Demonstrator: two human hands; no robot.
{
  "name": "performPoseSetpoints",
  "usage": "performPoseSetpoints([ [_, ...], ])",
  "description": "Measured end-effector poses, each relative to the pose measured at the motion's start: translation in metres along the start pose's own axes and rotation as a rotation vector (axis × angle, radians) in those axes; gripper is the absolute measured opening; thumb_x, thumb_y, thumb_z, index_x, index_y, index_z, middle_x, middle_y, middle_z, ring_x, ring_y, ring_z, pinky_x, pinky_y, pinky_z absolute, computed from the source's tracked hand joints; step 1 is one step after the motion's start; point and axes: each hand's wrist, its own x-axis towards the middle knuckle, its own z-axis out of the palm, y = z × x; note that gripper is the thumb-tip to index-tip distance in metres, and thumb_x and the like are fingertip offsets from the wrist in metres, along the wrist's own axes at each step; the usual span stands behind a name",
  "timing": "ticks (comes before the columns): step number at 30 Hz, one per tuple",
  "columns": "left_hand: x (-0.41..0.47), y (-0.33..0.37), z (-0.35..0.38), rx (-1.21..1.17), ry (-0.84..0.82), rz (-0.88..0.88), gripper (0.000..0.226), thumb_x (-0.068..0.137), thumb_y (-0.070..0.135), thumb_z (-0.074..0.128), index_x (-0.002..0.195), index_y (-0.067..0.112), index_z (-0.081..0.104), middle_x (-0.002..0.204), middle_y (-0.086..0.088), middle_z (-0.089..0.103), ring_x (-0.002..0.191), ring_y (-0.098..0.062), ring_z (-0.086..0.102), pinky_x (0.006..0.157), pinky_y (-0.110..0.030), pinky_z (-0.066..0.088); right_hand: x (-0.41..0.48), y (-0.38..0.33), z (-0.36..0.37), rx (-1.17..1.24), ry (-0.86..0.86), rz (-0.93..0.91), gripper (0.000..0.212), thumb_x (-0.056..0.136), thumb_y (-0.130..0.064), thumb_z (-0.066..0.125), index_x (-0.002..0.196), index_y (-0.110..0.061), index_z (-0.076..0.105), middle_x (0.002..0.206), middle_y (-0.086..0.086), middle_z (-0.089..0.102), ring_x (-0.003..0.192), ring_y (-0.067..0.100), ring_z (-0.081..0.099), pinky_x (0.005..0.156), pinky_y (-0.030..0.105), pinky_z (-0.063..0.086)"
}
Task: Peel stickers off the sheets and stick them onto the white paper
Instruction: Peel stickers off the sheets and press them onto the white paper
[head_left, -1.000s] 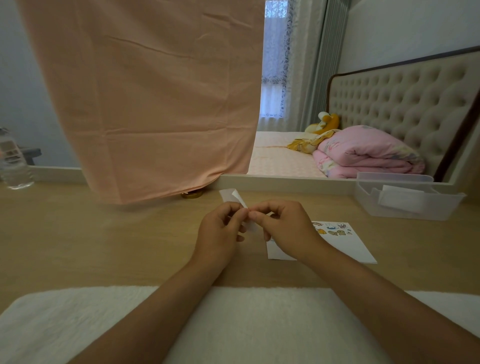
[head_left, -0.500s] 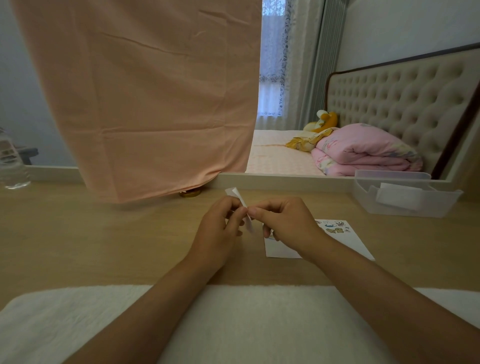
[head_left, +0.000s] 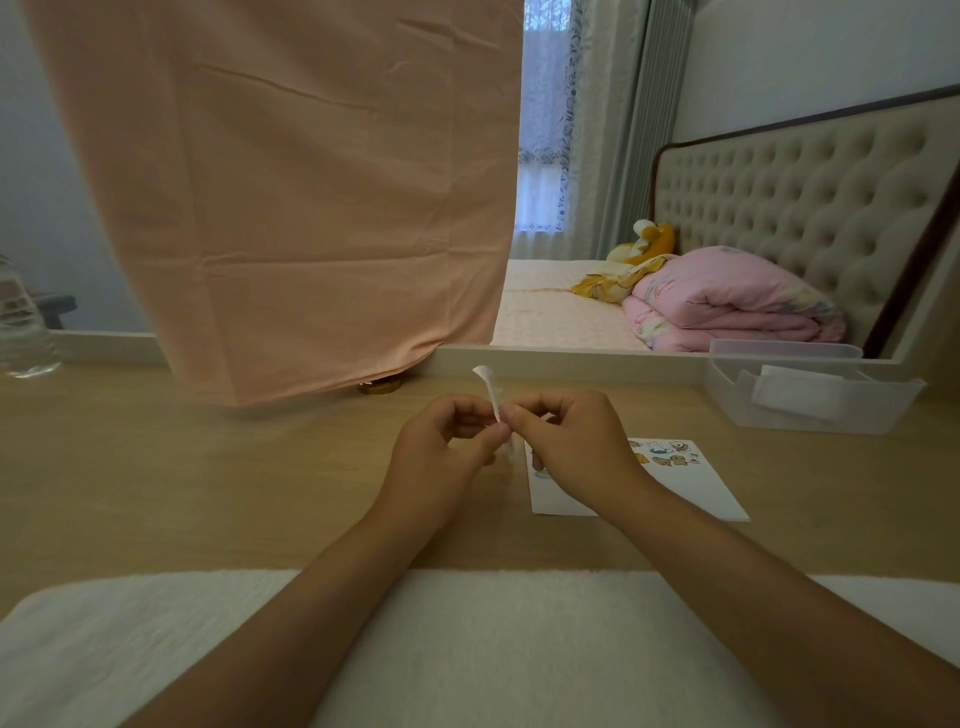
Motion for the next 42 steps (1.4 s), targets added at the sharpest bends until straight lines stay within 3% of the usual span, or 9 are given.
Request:
performPoseSetpoints([
  [7,-0.001,0.006,0.001,-0.304,0.027,-0.238,0.011,0.093,0.008,0.067,0.102,0.009,0.073,0.094,0.0,0.078,0.089,-0.017,0.076,0.072,-0.024,0.061,0.002,0.009,-0.001,-0.221,0.048,-0.157,0.009,0.09,-0.024,0.073,0.098,-0.025,0.079,0.098,-0.014,0.07,0.075,-0.009,0.059,0.063,0.008,0.043],
  [11,-0.002,0.007,-0.001,-0.363,-0.019,-0.278,0.014,0.096,0.014,0.063,0.103,0.008,0.073,0.099,-0.003,0.077,0.094,-0.02,0.075,0.08,-0.032,0.061,0.002,0.012,0.0,-0.275,0.037,-0.237,0.013,0.089,-0.026,0.075,0.101,-0.03,0.079,0.093,-0.018,0.07,0.08,-0.003,0.06,0.063,0.016,0.044],
  [16,-0.003,0.007,-0.001,-0.31,-0.022,-0.218,0.014,0.097,0.014,0.062,0.1,0.014,0.076,0.094,-0.004,0.077,0.092,-0.019,0.075,0.074,-0.026,0.061,0.004,0.01,-0.001,-0.287,0.022,-0.289,0.013,0.088,-0.031,0.075,0.101,-0.031,0.079,0.089,-0.019,0.071,0.083,0.004,0.063,0.067,0.03,0.053],
  [20,0.0,0.006,-0.005,-0.17,-0.049,-0.11,0.016,0.097,0.012,0.061,0.096,0.014,0.076,0.091,-0.003,0.077,0.089,-0.018,0.074,0.075,-0.025,0.06,0.006,0.009,-0.005,-0.256,-0.01,-0.292,0.01,0.086,-0.03,0.078,0.095,-0.03,0.081,0.083,-0.018,0.072,0.074,0.008,0.064,0.064,0.034,0.053],
  [25,0.003,0.005,-0.009,-0.095,-0.073,-0.032,0.016,0.096,0.009,0.062,0.091,0.013,0.077,0.089,-0.004,0.075,0.088,-0.022,0.072,0.079,-0.035,0.062,0.009,0.006,-0.012,-0.225,-0.068,-0.281,0.007,0.087,-0.026,0.078,0.091,-0.029,0.082,0.082,-0.017,0.074,0.062,0.005,0.059,0.059,0.022,0.048],
  [30,0.003,0.006,-0.01,-0.039,-0.058,-0.001,0.015,0.094,0.009,0.065,0.09,0.017,0.077,0.089,0.001,0.075,0.085,-0.018,0.072,0.077,-0.034,0.062,0.009,0.003,-0.013,-0.256,-0.071,-0.291,0.009,0.089,-0.024,0.075,0.09,-0.031,0.081,0.084,-0.017,0.073,0.064,0.006,0.059,0.062,0.031,0.053],
  [34,0.001,0.007,-0.007,-0.001,-0.024,0.045,0.012,0.091,0.01,0.068,0.089,0.018,0.077,0.081,-0.001,0.073,0.075,-0.025,0.067,0.07,-0.033,0.061,0.007,0.001,-0.013,-0.344,-0.043,-0.335,0.008,0.091,-0.029,0.07,0.088,-0.034,0.076,0.085,-0.017,0.07,0.066,0.007,0.058,0.063,0.032,0.051],
  [37,0.0,0.007,-0.005,-0.041,-0.02,0.033,0.009,0.09,0.011,0.07,0.093,0.013,0.078,0.083,0.001,0.074,0.073,-0.018,0.069,0.069,-0.025,0.059,0.003,-0.002,-0.012,-0.49,-0.014,-0.415,0.007,0.094,-0.029,0.065,0.09,-0.03,0.072,0.085,-0.017,0.065,0.066,0.002,0.054,0.061,0.021,0.043],
  [42,-0.001,0.006,-0.002,-0.071,-0.006,-0.002,0.01,0.09,0.014,0.07,0.096,0.015,0.078,0.086,0.001,0.075,0.078,-0.016,0.072,0.072,-0.024,0.06,0.0,-0.006,-0.011,-0.613,0.015,-0.478,0.008,0.095,-0.028,0.063,0.093,-0.026,0.07,0.084,-0.016,0.062,0.064,-0.008,0.048,0.059,0.008,0.029],
])
